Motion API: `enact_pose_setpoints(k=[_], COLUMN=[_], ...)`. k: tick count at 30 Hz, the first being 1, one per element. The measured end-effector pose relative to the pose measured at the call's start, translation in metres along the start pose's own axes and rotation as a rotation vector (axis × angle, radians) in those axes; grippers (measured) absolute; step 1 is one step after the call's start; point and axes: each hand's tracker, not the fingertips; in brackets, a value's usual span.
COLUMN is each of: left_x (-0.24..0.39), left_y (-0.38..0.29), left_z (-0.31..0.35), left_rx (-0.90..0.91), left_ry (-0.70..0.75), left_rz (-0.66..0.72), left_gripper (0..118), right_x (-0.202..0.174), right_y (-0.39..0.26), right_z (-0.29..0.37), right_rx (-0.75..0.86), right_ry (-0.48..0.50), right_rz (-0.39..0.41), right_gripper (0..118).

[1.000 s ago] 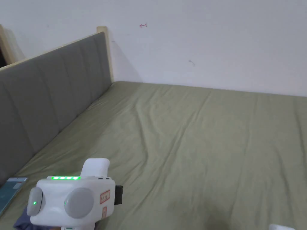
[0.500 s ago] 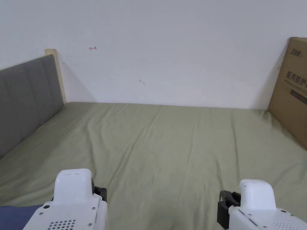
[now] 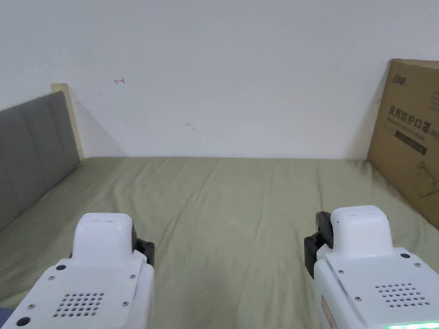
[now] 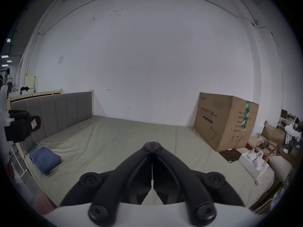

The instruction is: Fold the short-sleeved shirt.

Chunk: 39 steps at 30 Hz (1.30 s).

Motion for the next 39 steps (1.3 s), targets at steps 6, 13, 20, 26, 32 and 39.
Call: enact_pose_setpoints(k=[6, 13, 20, 26, 32, 39], left_x=[-0.004, -0.011, -0.008, -0.004, -0.011, -0.004], left_y=[0.002, 0.011, 0.011, 0.013, 0.012, 0.009], left_z=[-0.009, -0.006, 0.001, 0.003, -0.002, 0.001], left_rx=[-0.043, -0.047, -0.017, -0.040, -0.072, -0.056], left_ry=[-0.043, -0.131, -0.131, -0.155, -0.148, -0.124], left_rz=[0.051, 0.082, 0.097, 0.088, 0.135, 0.074], left_gripper=[85, 105, 106, 106, 108, 113], right_x=[-0.001, -0.006, 0.003, 0.007, 0.011, 0.010], right_y=[0.001, -0.001, -0.002, -0.001, -0.002, -0.001], right_z=[0.002, 0.004, 0.000, 0.005, 0.008, 0.009], right_rx=[0.040, 0.093, 0.065, 0.045, 0.025, 0.016], right_ry=[-0.007, 0.005, 0.019, 0.013, 0.016, 0.006], right_rz=[0.046, 0.008, -0.037, -0.060, -0.067, -0.061], right_gripper=[78, 118, 118, 118, 118, 118])
